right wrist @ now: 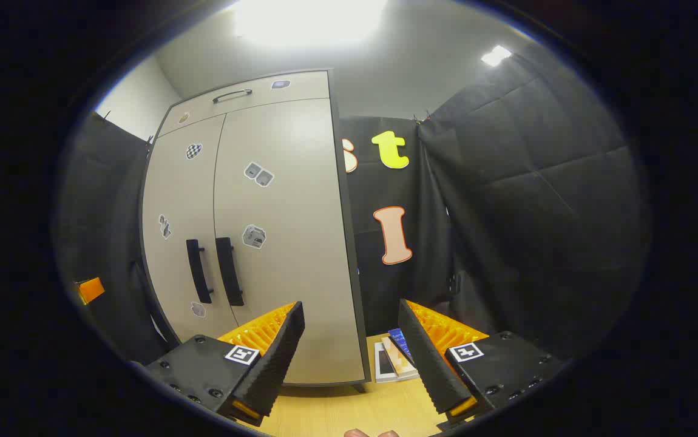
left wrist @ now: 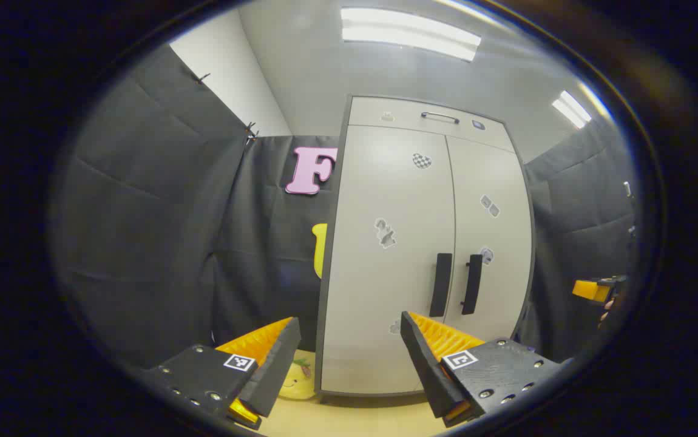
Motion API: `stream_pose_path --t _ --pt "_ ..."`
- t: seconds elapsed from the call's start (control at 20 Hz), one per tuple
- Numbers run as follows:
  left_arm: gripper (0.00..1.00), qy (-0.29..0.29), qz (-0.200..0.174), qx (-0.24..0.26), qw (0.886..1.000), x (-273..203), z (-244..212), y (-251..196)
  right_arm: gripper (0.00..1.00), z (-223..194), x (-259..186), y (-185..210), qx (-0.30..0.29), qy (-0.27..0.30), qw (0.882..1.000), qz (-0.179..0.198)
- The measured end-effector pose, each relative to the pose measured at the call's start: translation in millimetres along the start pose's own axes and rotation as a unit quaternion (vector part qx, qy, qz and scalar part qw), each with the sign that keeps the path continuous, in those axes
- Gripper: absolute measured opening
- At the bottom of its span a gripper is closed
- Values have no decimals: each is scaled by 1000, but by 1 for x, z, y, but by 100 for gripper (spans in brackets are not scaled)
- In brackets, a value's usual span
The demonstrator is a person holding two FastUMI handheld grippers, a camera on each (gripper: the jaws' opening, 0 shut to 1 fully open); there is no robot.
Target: Open the right door of the double-door shoe cabinet with the right hand, and open the left door with the left hand.
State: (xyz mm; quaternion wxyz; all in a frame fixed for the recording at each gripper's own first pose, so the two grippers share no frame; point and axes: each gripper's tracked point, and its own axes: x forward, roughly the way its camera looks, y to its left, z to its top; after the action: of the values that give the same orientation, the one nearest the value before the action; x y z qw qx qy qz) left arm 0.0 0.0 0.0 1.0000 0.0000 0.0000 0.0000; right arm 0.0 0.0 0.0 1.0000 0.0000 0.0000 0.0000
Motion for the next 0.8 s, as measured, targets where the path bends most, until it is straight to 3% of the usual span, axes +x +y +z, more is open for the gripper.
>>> stream_pose_path --t 0.4,0.8 --pt "96 28 -19 46 998 1 -19 -1 98 -2 -10 13 -5 0 1000 6" --pt "96 51 -23 55 997 -4 -33 -9 98 2 -3 34 -5 3 1000 22"
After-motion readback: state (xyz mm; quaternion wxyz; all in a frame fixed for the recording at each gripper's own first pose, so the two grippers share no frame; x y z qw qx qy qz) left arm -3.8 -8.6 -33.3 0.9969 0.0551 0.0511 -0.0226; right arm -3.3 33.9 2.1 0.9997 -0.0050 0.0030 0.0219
